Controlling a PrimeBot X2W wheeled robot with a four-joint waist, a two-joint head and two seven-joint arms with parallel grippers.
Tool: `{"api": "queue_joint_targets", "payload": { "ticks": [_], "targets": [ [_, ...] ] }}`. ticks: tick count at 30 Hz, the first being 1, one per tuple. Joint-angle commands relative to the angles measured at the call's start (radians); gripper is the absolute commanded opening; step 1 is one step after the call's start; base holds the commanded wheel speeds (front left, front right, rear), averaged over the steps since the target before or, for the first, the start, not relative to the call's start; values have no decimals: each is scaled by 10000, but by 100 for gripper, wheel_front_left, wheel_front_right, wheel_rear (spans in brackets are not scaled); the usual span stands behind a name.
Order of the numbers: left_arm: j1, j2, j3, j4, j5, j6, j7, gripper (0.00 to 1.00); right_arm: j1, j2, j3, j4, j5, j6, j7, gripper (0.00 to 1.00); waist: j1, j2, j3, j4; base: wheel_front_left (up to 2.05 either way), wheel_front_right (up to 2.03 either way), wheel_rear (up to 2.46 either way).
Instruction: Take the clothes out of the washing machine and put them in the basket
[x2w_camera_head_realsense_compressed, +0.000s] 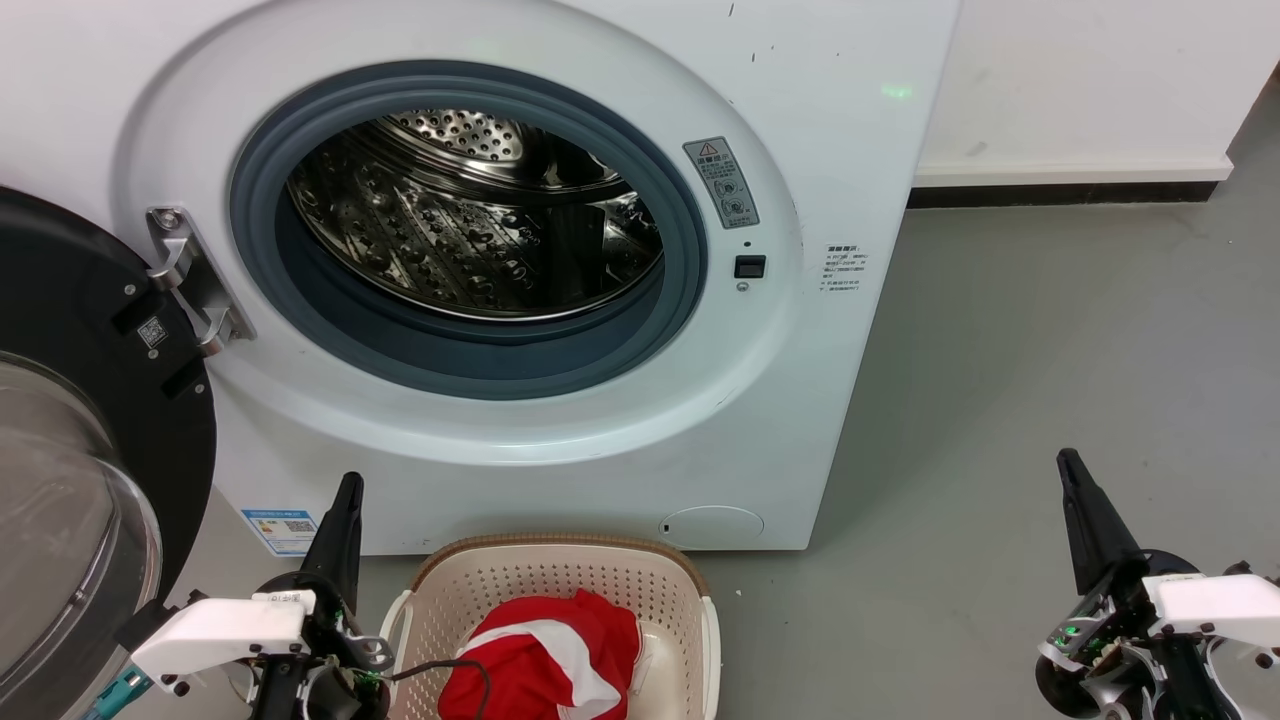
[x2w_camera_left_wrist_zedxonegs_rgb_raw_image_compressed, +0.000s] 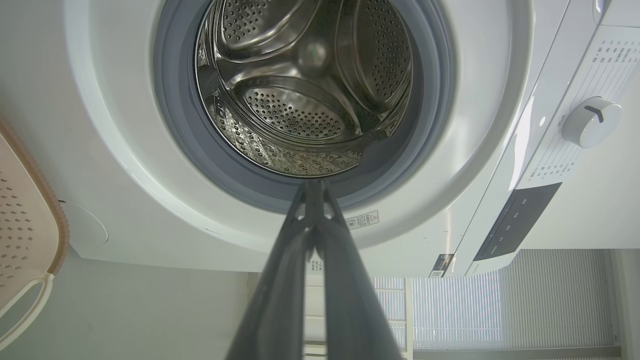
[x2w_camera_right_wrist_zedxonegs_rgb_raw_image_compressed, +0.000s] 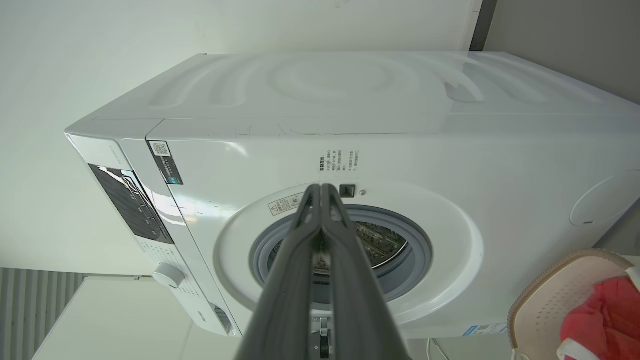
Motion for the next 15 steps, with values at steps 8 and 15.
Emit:
{"api": "queue_joint_targets", "payload": {
  "ticks": [8,15],
  "targets": [
    [-53,-21,37,-3,1,-51,44,0,-131,33,-29,18,-63,-3,38,0,0,0,0,0,0,0,0],
    [-52,-21,37,-4,1,-51,44,0,-134,43,-43,20,-80,-3,49,0,0,0,0,0,0,0,0]
  ]
}}
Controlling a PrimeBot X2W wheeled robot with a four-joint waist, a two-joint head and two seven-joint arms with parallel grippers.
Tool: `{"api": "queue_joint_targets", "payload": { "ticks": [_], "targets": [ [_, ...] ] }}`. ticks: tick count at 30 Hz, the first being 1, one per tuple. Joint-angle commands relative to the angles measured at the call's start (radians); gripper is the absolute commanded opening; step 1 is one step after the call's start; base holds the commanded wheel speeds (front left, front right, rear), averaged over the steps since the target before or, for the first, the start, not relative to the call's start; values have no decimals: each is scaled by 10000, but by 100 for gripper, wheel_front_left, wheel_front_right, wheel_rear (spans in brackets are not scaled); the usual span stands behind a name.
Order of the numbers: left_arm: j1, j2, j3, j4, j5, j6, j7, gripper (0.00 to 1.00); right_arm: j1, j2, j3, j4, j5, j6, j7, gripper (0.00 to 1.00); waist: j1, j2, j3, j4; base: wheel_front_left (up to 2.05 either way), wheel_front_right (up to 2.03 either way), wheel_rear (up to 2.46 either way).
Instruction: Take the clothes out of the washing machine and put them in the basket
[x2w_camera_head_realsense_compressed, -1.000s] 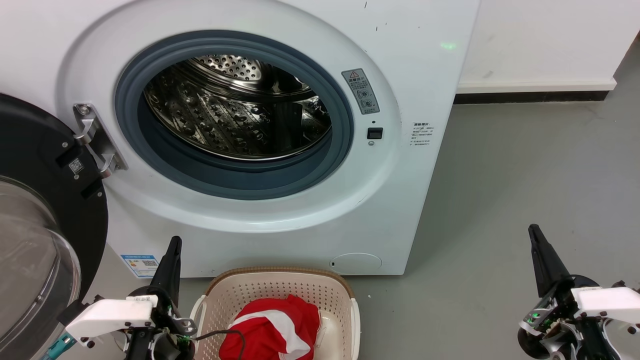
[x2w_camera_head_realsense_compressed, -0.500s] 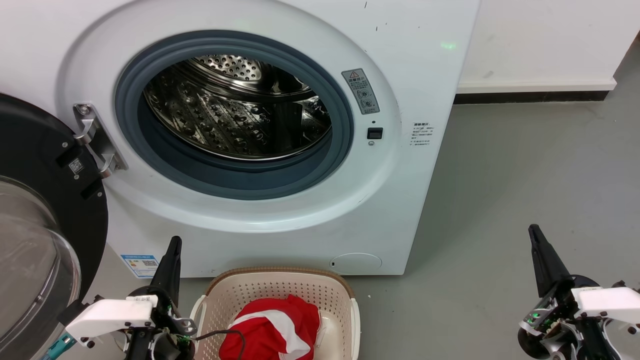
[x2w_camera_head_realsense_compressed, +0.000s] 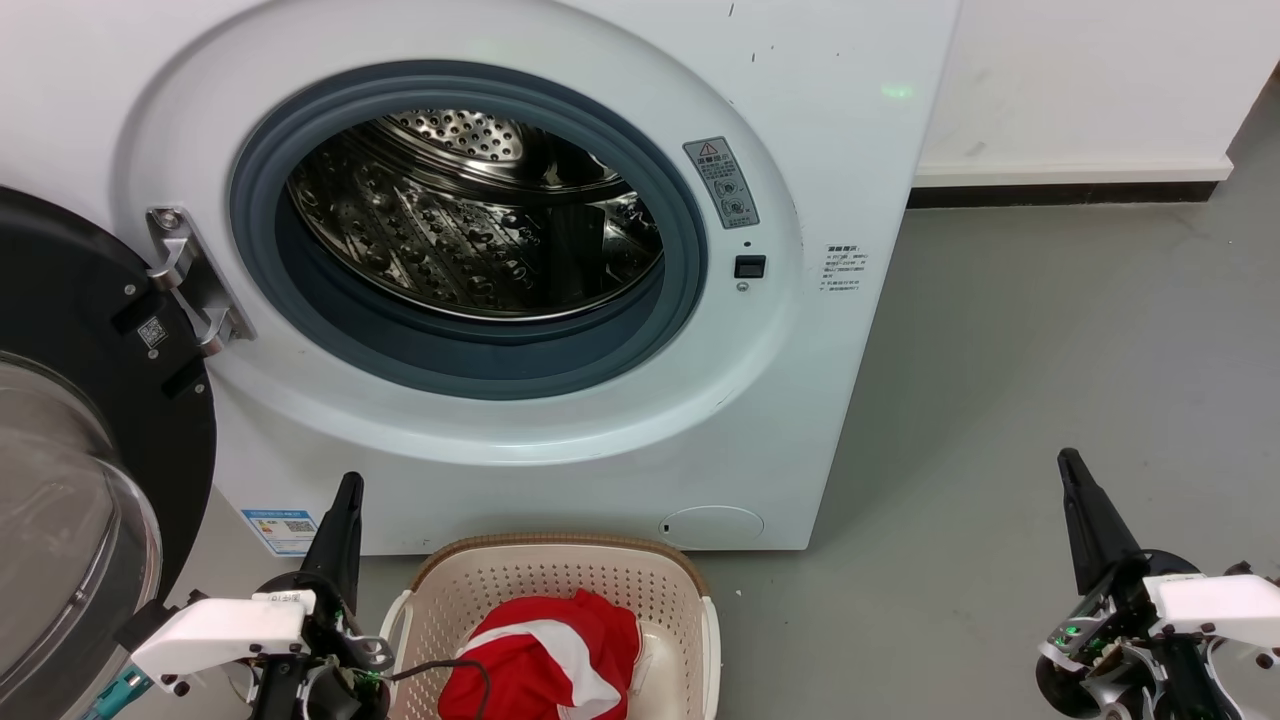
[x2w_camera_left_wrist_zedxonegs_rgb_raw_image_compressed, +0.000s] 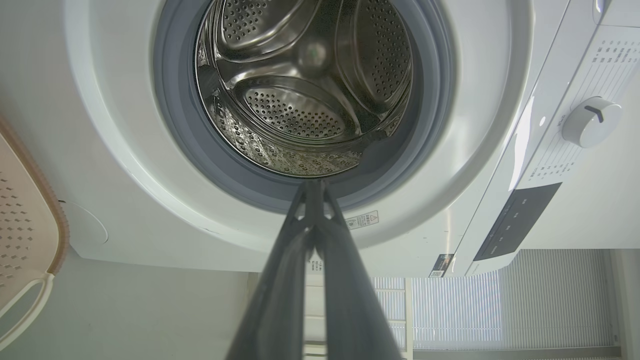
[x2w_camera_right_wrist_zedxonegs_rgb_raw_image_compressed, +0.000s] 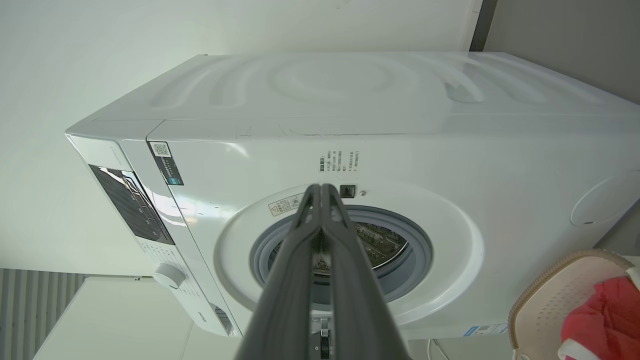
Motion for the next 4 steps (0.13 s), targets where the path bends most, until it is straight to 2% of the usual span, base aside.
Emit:
{"api": "queue_joint_targets", "payload": {
  "ticks": [1,4],
  "targets": [
    [-52,-21,37,-4,1,-51,44,0,-133,24,-11,20,-76,-3,38,0,0,0,0,0,0,0,0],
    [-52,-21,36,-4,1,-52,44,0,-134,30,-16,20,-61,-3,43,0,0,0,0,0,0,0,0]
  ]
}}
